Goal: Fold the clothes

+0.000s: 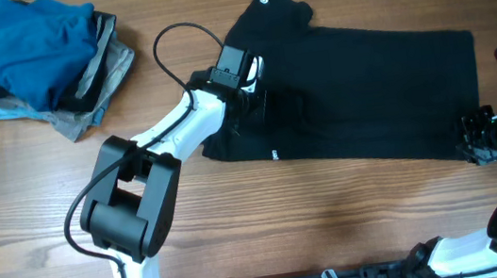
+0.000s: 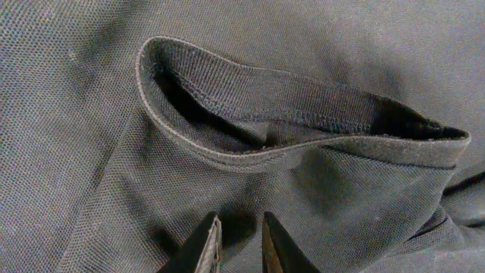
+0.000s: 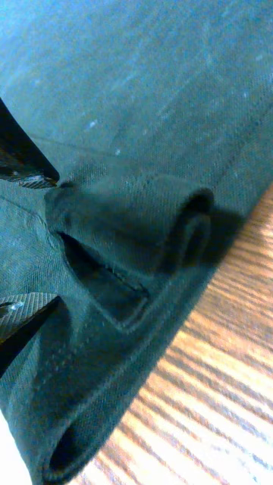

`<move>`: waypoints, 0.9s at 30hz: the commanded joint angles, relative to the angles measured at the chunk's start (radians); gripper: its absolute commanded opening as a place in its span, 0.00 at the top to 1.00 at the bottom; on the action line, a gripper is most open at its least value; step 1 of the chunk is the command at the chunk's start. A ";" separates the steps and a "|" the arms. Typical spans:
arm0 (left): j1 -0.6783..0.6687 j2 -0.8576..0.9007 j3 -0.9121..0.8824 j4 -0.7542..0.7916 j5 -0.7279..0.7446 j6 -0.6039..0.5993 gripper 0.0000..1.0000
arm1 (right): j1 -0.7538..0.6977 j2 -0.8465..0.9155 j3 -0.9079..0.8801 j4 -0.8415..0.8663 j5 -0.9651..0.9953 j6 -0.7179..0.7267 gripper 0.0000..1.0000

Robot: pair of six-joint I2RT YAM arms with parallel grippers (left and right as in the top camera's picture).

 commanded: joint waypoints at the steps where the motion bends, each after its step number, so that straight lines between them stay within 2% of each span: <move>1: -0.002 -0.008 0.007 0.000 -0.013 0.019 0.80 | 0.005 0.009 -0.006 0.047 -0.040 -0.008 0.53; 4: -0.002 -0.008 0.007 0.000 -0.013 0.019 0.80 | 0.005 0.010 -0.006 0.105 -0.040 -0.007 0.58; 6: -0.002 -0.008 0.007 0.000 -0.013 0.019 0.80 | 0.005 0.010 -0.006 0.119 -0.040 -0.005 0.66; 10: -0.002 -0.008 0.007 0.000 -0.013 0.019 0.80 | 0.005 0.011 -0.019 0.089 0.000 -0.003 0.67; 12: -0.002 -0.008 0.007 0.000 -0.013 0.019 0.80 | 0.005 0.011 -0.030 0.103 0.005 0.006 0.78; 14: -0.002 -0.008 0.007 0.000 -0.013 0.019 0.80 | 0.005 0.011 -0.030 0.156 -0.049 0.007 0.95; 15: -0.002 -0.008 0.007 0.000 -0.013 0.019 0.80 | 0.005 0.011 -0.030 0.208 -0.102 0.013 0.96; 18: -0.002 -0.008 0.007 0.000 -0.013 0.019 0.80 | 0.007 0.011 -0.030 0.391 -0.159 0.170 0.96; 19: -0.002 -0.008 0.007 0.000 -0.013 0.019 0.80 | 0.008 0.011 -0.030 0.437 -0.158 0.190 0.85; 20: -0.002 -0.008 0.007 0.000 -0.013 0.019 0.80 | 0.008 0.011 -0.030 0.472 -0.159 0.186 0.62; 21: -0.002 -0.008 0.007 -0.001 -0.013 0.019 0.80 | 0.008 0.011 -0.030 0.479 -0.159 0.167 0.54; 25: -0.002 -0.008 0.007 -0.004 -0.013 0.019 0.76 | 0.008 0.010 -0.029 0.410 -0.166 0.022 0.46; 27: -0.002 -0.008 0.007 -0.009 -0.012 0.019 0.75 | 0.008 0.003 -0.029 0.378 -0.248 -0.037 0.55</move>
